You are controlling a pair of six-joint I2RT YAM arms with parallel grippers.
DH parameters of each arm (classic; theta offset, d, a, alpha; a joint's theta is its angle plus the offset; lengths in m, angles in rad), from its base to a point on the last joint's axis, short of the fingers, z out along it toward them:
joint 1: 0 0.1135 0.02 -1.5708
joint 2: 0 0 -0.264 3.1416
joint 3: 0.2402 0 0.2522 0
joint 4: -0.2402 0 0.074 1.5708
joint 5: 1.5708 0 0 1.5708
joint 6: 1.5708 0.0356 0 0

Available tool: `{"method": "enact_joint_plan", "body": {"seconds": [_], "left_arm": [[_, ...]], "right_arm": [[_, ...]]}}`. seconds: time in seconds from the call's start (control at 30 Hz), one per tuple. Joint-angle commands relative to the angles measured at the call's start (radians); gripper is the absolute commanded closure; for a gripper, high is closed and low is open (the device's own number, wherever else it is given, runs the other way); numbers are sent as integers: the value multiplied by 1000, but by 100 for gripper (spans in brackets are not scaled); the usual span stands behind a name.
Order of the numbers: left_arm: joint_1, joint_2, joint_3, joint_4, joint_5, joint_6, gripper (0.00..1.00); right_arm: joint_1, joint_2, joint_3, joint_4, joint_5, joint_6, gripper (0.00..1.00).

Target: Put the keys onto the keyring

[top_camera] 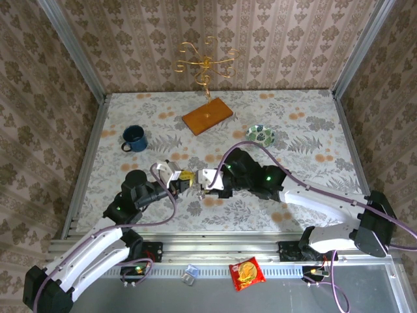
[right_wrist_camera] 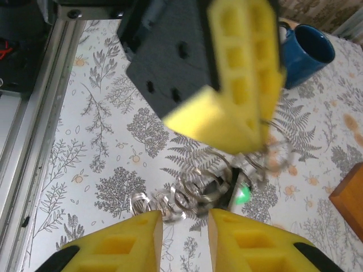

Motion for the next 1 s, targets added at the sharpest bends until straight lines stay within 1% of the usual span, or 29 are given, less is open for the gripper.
{"method": "enact_joint_plan", "body": {"seconds": [0.0,0.13,0.23,0.4,0.57,0.67,0.83,0.93,0.97], "left_arm": [[-5,-23,-19,86,50,54,100],[-12,-28,-48,156,109,94,100],[-20,-31,-75,225,132,104,100],[-37,-31,-89,247,144,127,100],[-44,-31,-95,259,144,134,100],[-47,-31,-95,265,146,133,100],[-50,-31,-99,274,141,130,100],[-55,-31,-99,275,132,127,100],[-55,-31,-99,275,128,128,100]], "right_arm": [[-62,-54,-9,42,-138,93,71],[-110,-54,-7,87,-252,175,74],[-115,-35,3,108,-321,205,75],[-115,4,21,113,-366,227,75],[-115,27,18,113,-357,230,75],[-115,33,15,118,-355,232,79],[-116,35,4,142,-383,226,94],[-116,37,2,139,-398,220,100],[-115,38,6,133,-403,214,100]]}}
